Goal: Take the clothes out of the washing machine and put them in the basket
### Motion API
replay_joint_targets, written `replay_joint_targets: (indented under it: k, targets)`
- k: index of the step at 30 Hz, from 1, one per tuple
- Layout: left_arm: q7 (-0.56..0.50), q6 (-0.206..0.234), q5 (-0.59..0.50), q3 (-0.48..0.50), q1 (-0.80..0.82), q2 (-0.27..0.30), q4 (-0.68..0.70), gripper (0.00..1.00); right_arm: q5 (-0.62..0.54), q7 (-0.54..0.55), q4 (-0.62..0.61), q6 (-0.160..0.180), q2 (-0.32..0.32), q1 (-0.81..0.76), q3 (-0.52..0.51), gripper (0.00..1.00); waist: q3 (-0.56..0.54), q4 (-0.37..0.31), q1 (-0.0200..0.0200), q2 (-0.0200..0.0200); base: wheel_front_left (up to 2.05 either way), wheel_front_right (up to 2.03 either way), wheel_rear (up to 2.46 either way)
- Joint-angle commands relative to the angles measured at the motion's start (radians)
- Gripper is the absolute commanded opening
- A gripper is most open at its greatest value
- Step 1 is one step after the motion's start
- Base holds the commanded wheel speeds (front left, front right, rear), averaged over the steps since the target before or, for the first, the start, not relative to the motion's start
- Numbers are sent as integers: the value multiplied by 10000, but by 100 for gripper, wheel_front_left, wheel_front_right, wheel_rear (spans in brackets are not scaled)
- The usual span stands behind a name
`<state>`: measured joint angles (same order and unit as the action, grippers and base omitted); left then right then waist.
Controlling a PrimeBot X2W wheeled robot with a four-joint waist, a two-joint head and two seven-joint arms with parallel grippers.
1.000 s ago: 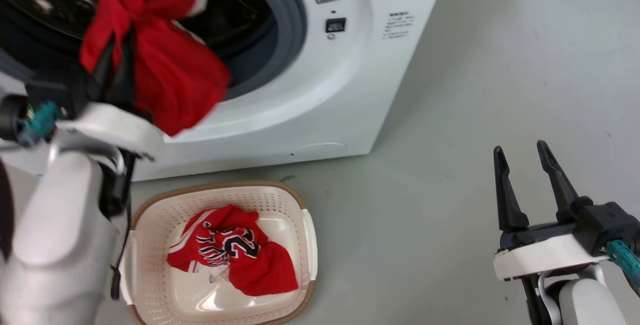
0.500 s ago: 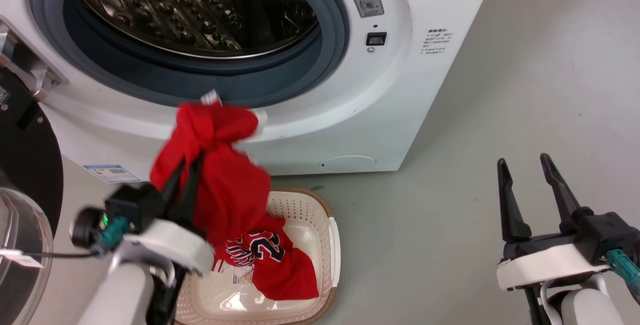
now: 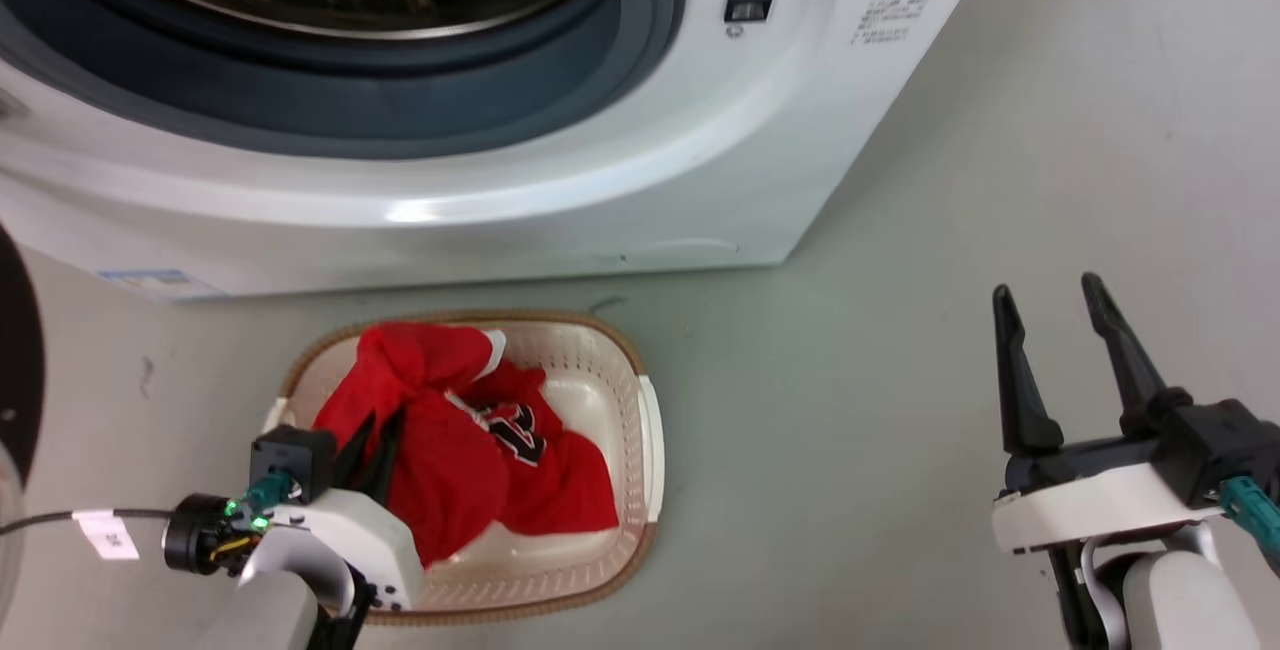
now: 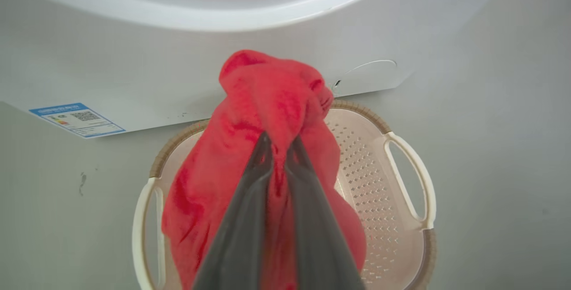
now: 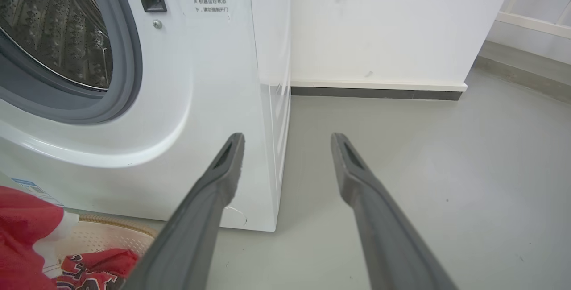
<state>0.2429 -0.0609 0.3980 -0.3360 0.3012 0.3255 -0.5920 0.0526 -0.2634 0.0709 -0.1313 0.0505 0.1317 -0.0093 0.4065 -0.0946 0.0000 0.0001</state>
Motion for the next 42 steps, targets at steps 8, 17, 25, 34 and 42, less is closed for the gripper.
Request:
replay_joint_targets:
  k: [8,17,25,34,42]
  targets:
    - [160,-181,-282,-87,1629,64,-2785,0,181,-20,-236,10,-7,760,146,100,2129,-379,0,-1,0,0,0]
    - [230,-346,-541,-171,3250,413,-4618,0,491,-20,-483,10,-5,1474,406,100,3742,-816,0,-1,0,0,0]
    - [233,-378,-647,-108,4257,540,-5052,0,539,-20,-738,10,-5,1640,556,100,4648,-914,0,-1,0,0,0]
    - [224,-337,-703,9,4979,341,-5412,0,381,-20,-1013,10,-5,1773,461,100,5233,-844,0,-1,0,0,0]
    - [225,-263,-677,82,4814,-68,-5483,100,164,-20,-879,10,-5,1721,469,100,4687,-602,0,-1,0,0,0]
